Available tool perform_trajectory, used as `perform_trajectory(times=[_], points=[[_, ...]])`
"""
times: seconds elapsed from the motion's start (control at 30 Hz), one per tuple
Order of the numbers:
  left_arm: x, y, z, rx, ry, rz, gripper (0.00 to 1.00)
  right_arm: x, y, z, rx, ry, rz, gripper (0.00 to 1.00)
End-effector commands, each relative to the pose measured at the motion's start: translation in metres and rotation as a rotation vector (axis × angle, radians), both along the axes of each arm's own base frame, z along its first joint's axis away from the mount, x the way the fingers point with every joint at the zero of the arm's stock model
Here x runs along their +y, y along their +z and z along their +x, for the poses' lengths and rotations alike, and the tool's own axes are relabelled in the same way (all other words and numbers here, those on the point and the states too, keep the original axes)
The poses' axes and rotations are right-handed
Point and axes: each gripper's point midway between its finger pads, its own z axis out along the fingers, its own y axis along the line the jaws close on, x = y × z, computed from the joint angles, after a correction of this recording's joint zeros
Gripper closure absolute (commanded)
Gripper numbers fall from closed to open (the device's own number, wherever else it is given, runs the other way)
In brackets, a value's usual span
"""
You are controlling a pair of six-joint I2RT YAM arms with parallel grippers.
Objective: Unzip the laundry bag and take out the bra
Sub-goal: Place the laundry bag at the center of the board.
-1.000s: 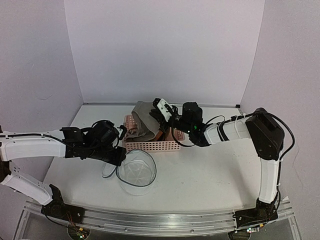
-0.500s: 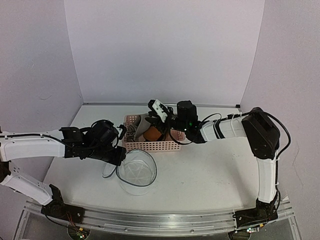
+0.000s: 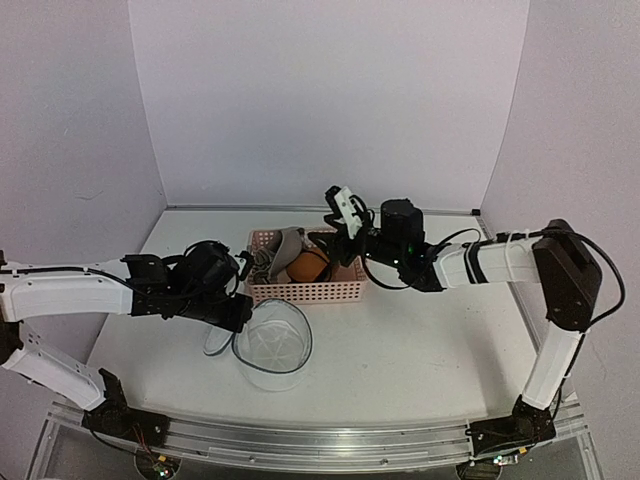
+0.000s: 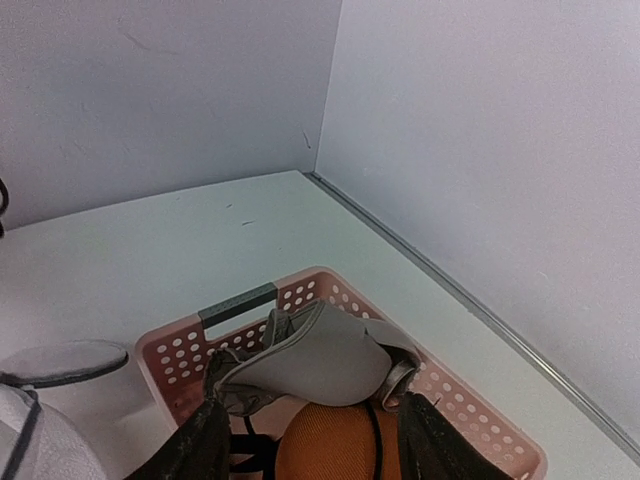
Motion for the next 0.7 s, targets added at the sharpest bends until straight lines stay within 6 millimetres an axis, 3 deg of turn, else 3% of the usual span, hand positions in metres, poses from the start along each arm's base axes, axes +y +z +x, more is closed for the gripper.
perform_trajectory(times=[0.0, 0.13, 0.4, 0.5, 0.67], points=[[-0.014, 0.016, 0.008, -0.014, -0.012, -0.036, 1.00, -0.032, 0.059, -0.013, 0.012, -0.091, 0.158, 0.39], [-0.026, 0.016, 0.006, 0.002, -0.045, -0.059, 1.00, -0.054, 0.054, -0.032, 0.139, -0.111, 0.152, 0.35], [-0.070, 0.013, -0.005, 0.027, -0.149, -0.086, 1.00, -0.104, 0.038, -0.080, 0.350, -0.157, 0.224, 0.09], [-0.087, 0.014, -0.008, 0.040, -0.168, -0.104, 1.00, -0.109, 0.031, -0.102, 0.439, -0.108, 0.180, 0.02], [-0.104, 0.017, -0.011, 0.052, -0.165, -0.136, 1.00, -0.121, 0.014, -0.134, 0.516, -0.052, 0.156, 0.02]])
